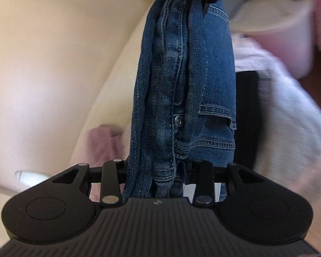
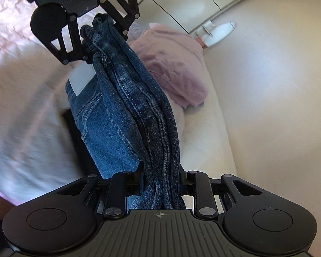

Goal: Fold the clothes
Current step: 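Carry the hanging jeans toward the pillows with both grippers, then lower the jeans onto the folded black garment and open both grippers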

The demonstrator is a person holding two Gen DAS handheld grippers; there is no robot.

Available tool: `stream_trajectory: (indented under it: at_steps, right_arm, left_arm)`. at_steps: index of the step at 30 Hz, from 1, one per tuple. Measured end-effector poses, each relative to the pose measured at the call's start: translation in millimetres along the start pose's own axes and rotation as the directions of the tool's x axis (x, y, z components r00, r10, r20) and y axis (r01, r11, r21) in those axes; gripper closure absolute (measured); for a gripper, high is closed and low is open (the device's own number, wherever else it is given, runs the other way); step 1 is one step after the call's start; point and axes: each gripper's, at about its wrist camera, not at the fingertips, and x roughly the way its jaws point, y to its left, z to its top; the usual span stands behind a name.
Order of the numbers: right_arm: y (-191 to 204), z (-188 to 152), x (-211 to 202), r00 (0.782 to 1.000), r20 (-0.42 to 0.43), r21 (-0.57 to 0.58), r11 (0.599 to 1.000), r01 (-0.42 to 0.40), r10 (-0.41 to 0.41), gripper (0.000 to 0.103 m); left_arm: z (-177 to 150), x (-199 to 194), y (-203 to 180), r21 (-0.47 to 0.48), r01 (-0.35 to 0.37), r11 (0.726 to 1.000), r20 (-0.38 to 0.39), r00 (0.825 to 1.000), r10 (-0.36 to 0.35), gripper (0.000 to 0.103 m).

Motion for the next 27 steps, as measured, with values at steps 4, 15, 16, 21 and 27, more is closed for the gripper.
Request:
stream_trajectory:
  at_steps: [4,15,16,21,27]
  right_arm:
    - [-31.8,-18.3,65.1,0.994,0.096,-0.031,0.998,0.062,-0.059,0.078]
    - [112.1,-117.0,226.4,0.979,-0.016,-0.063,0.977,-0.206,0.205,0.074]
    - [114.5,-119.0,219.3,0.981,0.0,-0.059,0.979,-0.193,0.194,0.073]
    - [116.2,-115.9,202.2,0.981,-0.016,-0.096,0.976,-0.196,0.196,0.069]
    - [102.5,-98.5,211.0,0.976,-0.067,-0.065,0.975,-0.214,0.21,0.079]
  left_arm:
    - [-9.6,63.4,3.2,-0.037,-0.127,0.991,-0.03,0.992,0.126,0.068]
    - [-72.3,183.9,-184.7,0.003,0.044,0.999,-0.129,0.991,-0.043,0.052]
    - [-75.5,180.4,-187.8,-0.008,0.028,1.0,-0.115,0.993,-0.028,0.05]
    - [-89.9,166.8,-195.0,-0.024,0.02,0.999,-0.101,0.995,-0.022,0.049]
    - [-98.3,150.2,-175.2,-0.063,0.049,0.997,-0.086,0.995,-0.055,0.065]
